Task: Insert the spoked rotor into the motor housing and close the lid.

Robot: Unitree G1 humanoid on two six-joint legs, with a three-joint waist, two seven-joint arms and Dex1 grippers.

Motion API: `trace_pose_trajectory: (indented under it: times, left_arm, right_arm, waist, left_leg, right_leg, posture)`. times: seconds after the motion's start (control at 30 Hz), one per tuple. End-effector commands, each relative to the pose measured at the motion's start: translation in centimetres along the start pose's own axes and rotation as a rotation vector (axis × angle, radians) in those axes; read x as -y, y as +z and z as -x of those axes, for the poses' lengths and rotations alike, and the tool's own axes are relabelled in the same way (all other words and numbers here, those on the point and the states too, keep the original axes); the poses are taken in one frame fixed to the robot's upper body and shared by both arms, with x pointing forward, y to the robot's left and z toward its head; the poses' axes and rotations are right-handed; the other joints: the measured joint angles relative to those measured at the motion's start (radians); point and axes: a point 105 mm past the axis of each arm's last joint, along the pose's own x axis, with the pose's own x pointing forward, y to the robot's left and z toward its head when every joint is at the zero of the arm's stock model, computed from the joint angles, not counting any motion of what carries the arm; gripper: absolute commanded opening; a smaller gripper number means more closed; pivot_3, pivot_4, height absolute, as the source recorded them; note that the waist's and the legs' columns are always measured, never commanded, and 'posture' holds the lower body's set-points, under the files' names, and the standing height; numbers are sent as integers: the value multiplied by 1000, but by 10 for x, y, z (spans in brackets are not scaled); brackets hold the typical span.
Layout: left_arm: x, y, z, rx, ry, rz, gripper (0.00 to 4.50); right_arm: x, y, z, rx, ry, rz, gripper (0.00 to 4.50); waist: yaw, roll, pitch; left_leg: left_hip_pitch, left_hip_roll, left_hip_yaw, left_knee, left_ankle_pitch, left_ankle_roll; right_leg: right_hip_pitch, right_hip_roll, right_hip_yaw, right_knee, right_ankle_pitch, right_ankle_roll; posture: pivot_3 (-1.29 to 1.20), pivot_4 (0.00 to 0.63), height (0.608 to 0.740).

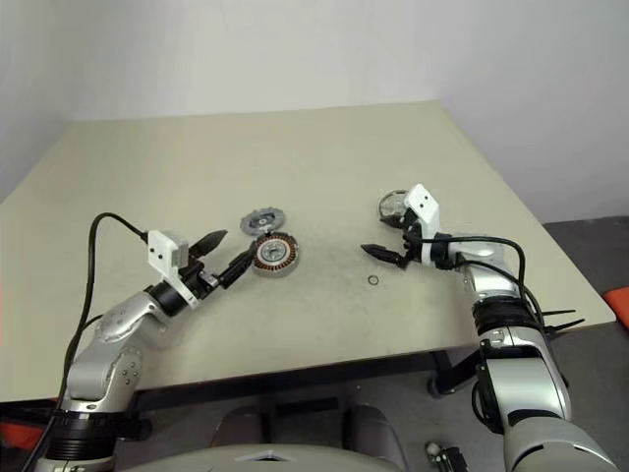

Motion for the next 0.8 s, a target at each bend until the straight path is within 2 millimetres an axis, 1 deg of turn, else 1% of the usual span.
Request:
trace_pose_trajectory:
  times: [0.03,0.23,0.63,0.8]
  left_arm:
    - [-1,14,0,47,-4,-42,4500]
    - [-1,12,0,46,5,-43,4500]
    - [-2,12,-1,41,9,-58,4500]
    - [-2,10,-2,39,8,-53,4500]
  right_arm:
    - [1,13,-1,20,13,53,4479]
    - [0,13,-3,22,14,57,4479]
    - [-3,13,-6,22,23,69,4479]
    - [-3,11,-3,13,29,77,4479]
  waist:
    - [0,0,0]
    - [-1,0,0]
    - [-1,0,0]
    - [-1,0,0]
  left_leg:
    - [0,0,-1,0,0,0]
    - [-1,-1,-3,0,2,-1]
    - [-1,-1,-5,0,3,0]
    - [-1,-1,-5,0,4,0]
  right_leg:
    - [0,0,-1,0,0,0]
    - [1,-4,-3,0,0,0]
    - [2,-4,-4,0,0,0]
    - [2,-4,-4,0,0,0]
  posture:
    - [0,0,740]
    - [0,0,740]
    - [0,0,740]
    - [0,0,740]
